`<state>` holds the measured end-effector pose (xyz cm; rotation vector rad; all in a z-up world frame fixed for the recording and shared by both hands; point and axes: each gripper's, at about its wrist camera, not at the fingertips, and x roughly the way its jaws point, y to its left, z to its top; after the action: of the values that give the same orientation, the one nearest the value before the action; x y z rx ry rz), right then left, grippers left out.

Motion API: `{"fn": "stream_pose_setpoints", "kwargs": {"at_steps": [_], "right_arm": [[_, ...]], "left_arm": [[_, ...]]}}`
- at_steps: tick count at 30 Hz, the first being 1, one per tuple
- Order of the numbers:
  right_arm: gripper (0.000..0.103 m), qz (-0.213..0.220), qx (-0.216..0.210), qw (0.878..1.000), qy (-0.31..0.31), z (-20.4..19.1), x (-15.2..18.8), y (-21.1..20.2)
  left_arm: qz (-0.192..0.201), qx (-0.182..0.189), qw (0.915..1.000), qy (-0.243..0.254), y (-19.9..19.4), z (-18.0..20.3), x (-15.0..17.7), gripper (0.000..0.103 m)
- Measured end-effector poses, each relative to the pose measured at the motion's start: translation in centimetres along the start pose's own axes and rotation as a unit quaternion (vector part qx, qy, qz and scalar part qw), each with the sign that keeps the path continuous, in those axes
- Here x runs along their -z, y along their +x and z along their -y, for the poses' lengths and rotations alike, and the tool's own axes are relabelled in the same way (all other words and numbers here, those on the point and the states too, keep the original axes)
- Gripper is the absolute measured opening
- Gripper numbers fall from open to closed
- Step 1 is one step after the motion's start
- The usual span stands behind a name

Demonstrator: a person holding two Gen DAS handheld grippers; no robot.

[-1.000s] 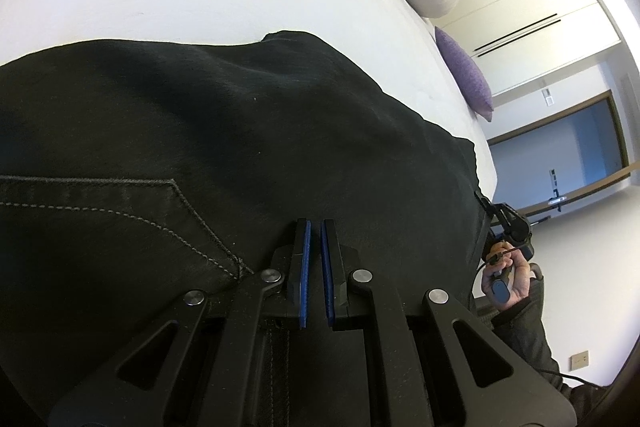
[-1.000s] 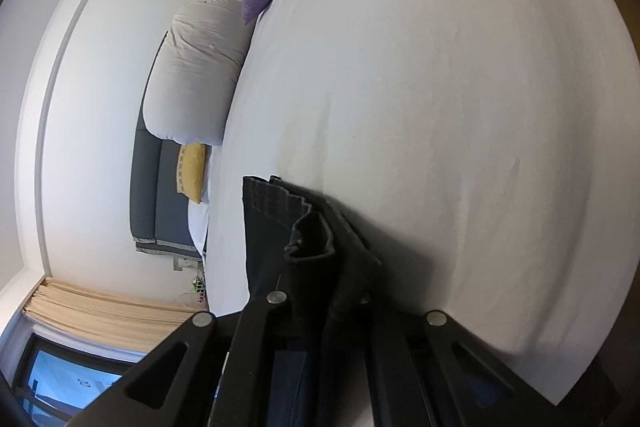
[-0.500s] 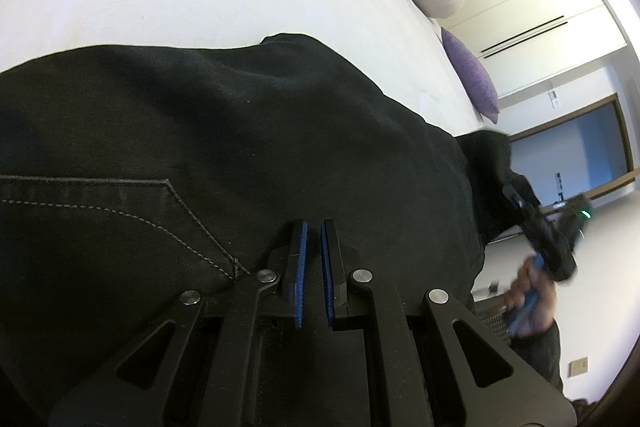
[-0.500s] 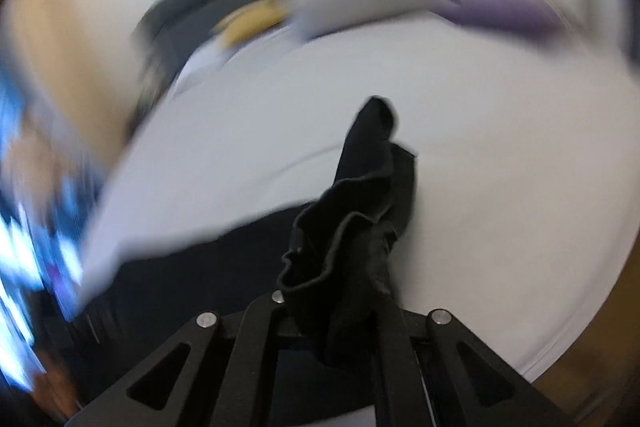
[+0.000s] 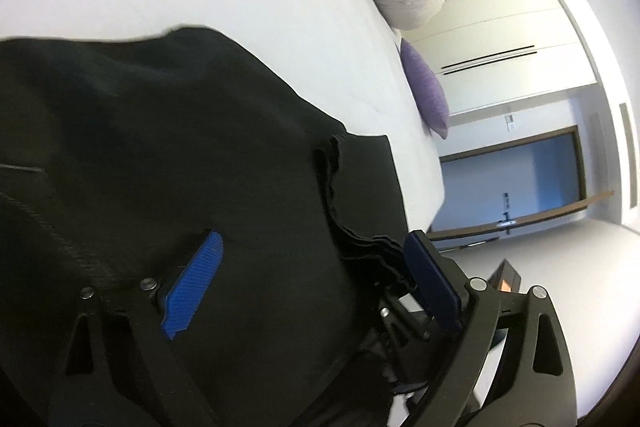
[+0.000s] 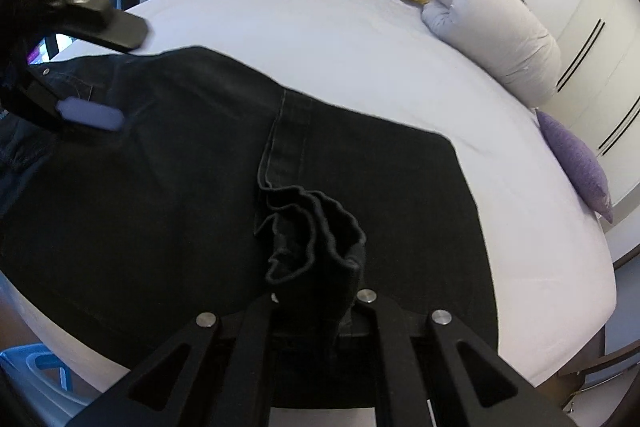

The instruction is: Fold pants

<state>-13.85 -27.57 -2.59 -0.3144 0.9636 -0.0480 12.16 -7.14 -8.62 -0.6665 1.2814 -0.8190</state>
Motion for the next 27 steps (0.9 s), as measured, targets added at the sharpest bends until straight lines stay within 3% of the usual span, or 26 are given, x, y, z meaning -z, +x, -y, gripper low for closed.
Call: {"fn": "stream_pose_setpoints", "kwargs": {"at_steps": [4, 9, 16, 17, 18, 19, 20, 27], "right_arm": [[0.006, 0.028, 0.009, 1.0, 0.006, -0.9, -0.5, -1.6], [0.006, 0.062, 0.011, 0.998, 0.015, -2.2, -2.0, -3.6], [0.006, 0.088, 0.013, 0.995, -0.033, -5.9, -3.2, -5.6], [0.006, 0.089, 0.012, 0.995, -0.042, -6.6, -3.1, -5.6], [0.006, 0.088, 0.01, 0.995, -0.049, -7.0, -3.1, -5.6], [0.006, 0.088, 0.008, 0.995, -0.053, -7.3, -3.1, -5.5], [0.006, 0.088, 0.007, 0.994, -0.059, -7.8, -3.0, -5.5], [0.007, 0.103, 0.004, 0.987, -0.124, -10.8, -2.9, -6.0]], "left_arm": [[-0.026, 0.036, 0.9989, -0.014, 2.3, 1.1, -0.6, 0.093], [-0.045, 0.045, 0.9968, -0.047, 4.3, 0.9, -1.1, 0.093], [-0.05, 0.074, 0.9941, -0.061, 5.3, 0.9, -1.8, 0.09], [-0.048, 0.074, 0.9946, -0.055, 5.1, 1.0, -2.0, 0.081], [-0.051, 0.071, 0.9951, -0.047, 4.8, 1.0, -2.3, 0.061], [-0.055, 0.065, 0.9955, -0.041, 4.6, 1.0, -2.5, 0.051], [-0.058, 0.054, 0.9962, -0.034, 4.4, 1.0, -2.7, 0.035], [-0.062, 0.031, 0.9974, -0.021, 2.8, -0.5, -3.6, 0.018]]}}
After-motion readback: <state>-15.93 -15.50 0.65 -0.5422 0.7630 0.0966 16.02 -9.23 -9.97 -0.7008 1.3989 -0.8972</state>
